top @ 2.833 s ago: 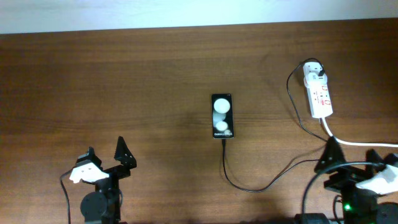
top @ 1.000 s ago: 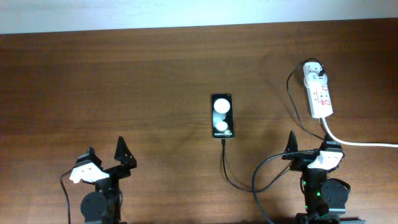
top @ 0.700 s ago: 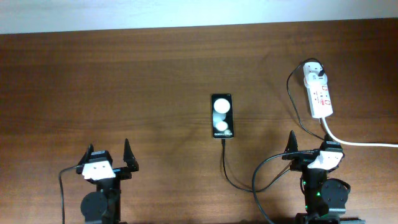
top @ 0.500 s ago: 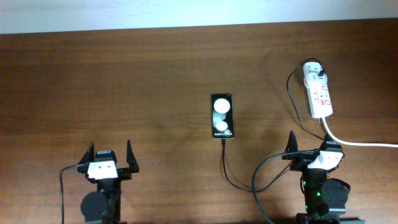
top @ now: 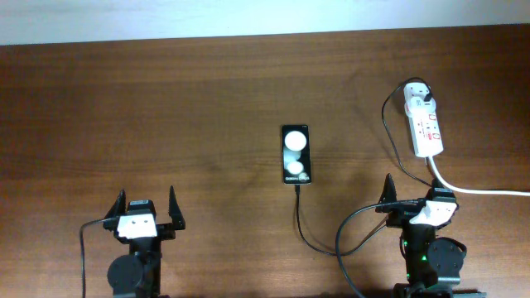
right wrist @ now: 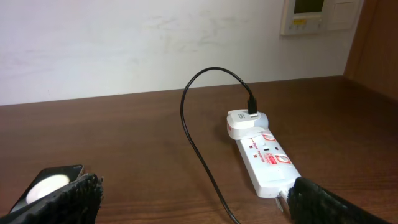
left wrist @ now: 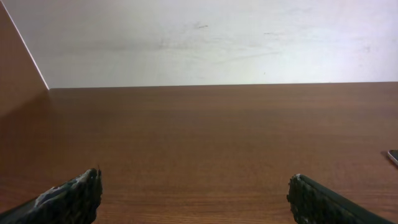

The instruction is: Plug charger to phone and switch on socket

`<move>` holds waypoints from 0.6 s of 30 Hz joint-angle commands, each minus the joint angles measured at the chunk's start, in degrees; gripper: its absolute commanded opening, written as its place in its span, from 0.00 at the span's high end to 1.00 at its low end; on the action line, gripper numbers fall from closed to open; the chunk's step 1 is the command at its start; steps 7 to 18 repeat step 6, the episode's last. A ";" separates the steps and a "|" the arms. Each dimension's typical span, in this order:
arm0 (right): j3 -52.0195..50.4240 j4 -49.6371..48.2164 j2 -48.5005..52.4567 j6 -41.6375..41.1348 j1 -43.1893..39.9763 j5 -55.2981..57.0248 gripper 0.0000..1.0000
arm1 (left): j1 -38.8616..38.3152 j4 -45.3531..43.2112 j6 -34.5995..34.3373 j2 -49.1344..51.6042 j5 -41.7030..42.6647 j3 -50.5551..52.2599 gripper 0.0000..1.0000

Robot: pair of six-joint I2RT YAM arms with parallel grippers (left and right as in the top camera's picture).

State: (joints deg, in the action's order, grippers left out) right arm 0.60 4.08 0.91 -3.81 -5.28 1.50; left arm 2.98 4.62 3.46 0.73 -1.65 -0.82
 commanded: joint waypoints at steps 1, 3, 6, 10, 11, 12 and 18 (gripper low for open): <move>-0.28 0.39 -0.66 0.42 -0.42 1.14 0.01 | 0.17 0.13 0.74 -0.33 0.85 0.28 0.01; -0.28 0.39 -0.66 0.42 -0.42 1.14 0.01 | 0.17 0.13 0.74 -0.33 0.85 0.28 0.01; -0.28 0.39 -0.66 0.42 -0.42 1.14 0.01 | 0.17 0.13 0.74 -0.33 0.85 0.28 0.01; -0.28 0.39 -0.66 0.42 -0.42 1.14 0.01 | 0.17 0.13 0.74 -0.33 0.85 0.28 0.01; -0.28 0.39 -0.66 0.42 -0.42 1.14 0.01 | 0.17 0.13 0.74 -0.33 0.85 0.28 0.01; -0.28 0.39 -0.66 0.42 -0.42 1.14 0.01 | 0.17 0.13 0.74 -0.33 0.85 0.28 0.01; -0.28 0.39 -0.66 0.42 -0.42 1.14 0.01 | 0.17 0.13 0.74 -0.33 0.85 0.28 0.01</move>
